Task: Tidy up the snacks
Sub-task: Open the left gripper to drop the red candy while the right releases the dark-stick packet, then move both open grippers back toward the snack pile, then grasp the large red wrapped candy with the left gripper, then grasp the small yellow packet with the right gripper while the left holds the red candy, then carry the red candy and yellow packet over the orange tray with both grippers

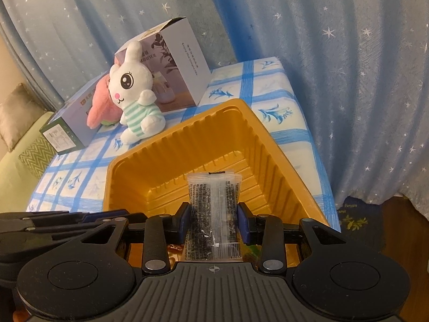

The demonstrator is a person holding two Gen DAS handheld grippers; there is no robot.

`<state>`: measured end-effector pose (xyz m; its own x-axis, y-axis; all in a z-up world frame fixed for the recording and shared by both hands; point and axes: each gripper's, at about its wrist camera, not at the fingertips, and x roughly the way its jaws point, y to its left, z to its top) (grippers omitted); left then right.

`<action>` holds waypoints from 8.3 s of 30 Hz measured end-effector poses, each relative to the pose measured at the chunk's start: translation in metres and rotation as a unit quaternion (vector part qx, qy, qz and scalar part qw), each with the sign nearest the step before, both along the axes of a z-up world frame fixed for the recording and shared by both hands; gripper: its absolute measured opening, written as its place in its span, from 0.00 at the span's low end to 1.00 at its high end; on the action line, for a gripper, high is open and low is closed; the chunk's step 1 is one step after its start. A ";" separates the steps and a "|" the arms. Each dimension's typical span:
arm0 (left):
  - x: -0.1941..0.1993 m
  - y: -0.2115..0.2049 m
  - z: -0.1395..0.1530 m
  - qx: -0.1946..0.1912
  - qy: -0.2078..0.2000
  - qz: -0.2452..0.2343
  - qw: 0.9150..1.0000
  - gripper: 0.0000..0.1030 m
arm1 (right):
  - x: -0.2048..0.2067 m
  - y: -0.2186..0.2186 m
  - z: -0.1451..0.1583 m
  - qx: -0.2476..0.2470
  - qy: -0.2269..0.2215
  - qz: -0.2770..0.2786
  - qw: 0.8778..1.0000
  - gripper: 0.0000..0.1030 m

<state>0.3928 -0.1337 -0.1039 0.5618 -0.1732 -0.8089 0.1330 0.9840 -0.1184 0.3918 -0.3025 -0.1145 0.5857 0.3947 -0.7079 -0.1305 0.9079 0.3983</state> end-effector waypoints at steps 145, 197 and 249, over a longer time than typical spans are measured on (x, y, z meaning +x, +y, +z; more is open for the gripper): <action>-0.201 0.220 -0.018 0.036 0.005 0.033 0.999 0.21 | -0.160 0.175 -0.001 -0.026 -0.005 0.123 0.992 0.74; -0.156 0.399 -0.011 0.037 -0.019 0.155 0.987 0.21 | -0.031 0.350 -0.048 -0.108 -0.002 0.160 0.981 0.11; -0.231 0.130 0.054 0.003 -0.071 -0.004 0.997 0.21 | -0.188 0.097 0.054 -0.054 -0.046 0.143 0.987 0.11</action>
